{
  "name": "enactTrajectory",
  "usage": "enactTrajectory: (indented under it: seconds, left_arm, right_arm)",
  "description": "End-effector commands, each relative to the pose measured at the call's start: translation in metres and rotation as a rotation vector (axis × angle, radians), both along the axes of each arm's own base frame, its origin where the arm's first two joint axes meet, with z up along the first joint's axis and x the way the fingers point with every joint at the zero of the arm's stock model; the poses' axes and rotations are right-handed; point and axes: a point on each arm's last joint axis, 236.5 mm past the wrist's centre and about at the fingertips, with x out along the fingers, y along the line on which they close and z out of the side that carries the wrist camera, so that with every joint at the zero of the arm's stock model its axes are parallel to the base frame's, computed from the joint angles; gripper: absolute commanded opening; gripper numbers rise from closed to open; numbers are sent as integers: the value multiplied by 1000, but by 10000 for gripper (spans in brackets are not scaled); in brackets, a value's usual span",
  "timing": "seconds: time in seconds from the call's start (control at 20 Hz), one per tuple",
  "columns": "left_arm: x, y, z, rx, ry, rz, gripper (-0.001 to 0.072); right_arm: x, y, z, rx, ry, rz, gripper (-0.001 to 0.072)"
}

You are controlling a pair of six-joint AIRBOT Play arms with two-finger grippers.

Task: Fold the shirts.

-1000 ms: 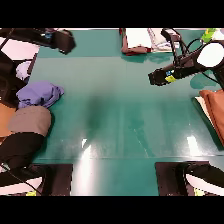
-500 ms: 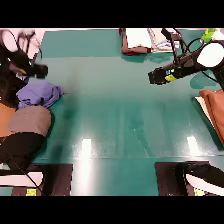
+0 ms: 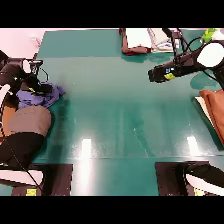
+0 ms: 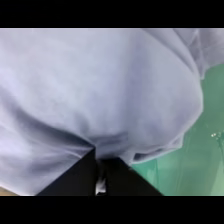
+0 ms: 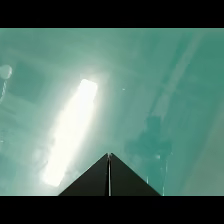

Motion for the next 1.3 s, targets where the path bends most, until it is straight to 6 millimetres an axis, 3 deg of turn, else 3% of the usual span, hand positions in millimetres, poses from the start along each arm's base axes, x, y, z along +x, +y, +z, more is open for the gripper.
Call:
enactTrajectory:
  seconds: [0.0, 0.1, 0.2, 0.25, 0.35, 0.45, 0.55, 0.65, 0.75, 0.8, 0.95, 1.05, 1.2, 1.25]
  left_arm:
    - [6, 1, 24, 3, -51, 0, 29]
    - [20, -2, 93, 11, -213, -20, 28]
    - [24, -15, 196, 25, -453, -63, 28]
    - [15, -28, 251, 29, -576, -101, 28]
    - [-15, -60, 338, 19, -773, -192, 27]
    - [-51, -95, 395, -20, -909, -296, 27]
    - [-73, -132, 419, -78, -971, -398, 26]
    - [-82, -179, 411, -138, -939, -521, 26]
    - [-82, -229, 381, -175, -843, -636, 27]
    - [-81, -255, 360, -183, -781, -690, 27]
    - [-86, -328, 272, -193, -511, -835, 29]
    - [-90, -360, 212, -186, -335, -903, 29]
    - [-86, -390, 143, -204, -169, -928, 31]
    - [-82, -395, 131, -203, -154, -928, 103]
  right_arm:
    - [7, 3, 22, 20, -57, -2, 22]
    - [13, 4, 59, 46, -135, -1, 22]
    - [14, 5, 105, 75, -228, 2, 23]
    - [15, 4, 128, 90, -278, 1, 22]
    - [16, -2, 172, 102, -392, -15, 22]
    - [15, -9, 207, 108, -484, -31, 22]
    - [9, -13, 236, 125, -551, -36, 22]
    - [5, -22, 257, 113, -607, -56, 22]
    - [4, -29, 267, 99, -636, -75, 22]
    - [4, -30, 266, 97, -633, -76, 22]
    - [4, -29, 249, 91, -589, -78, 22]
    - [4, -29, 232, 83, -550, -81, 22]
    - [0, -31, 213, 67, -509, -79, 22]
    - [-2, -31, 209, 64, -501, -78, 22]
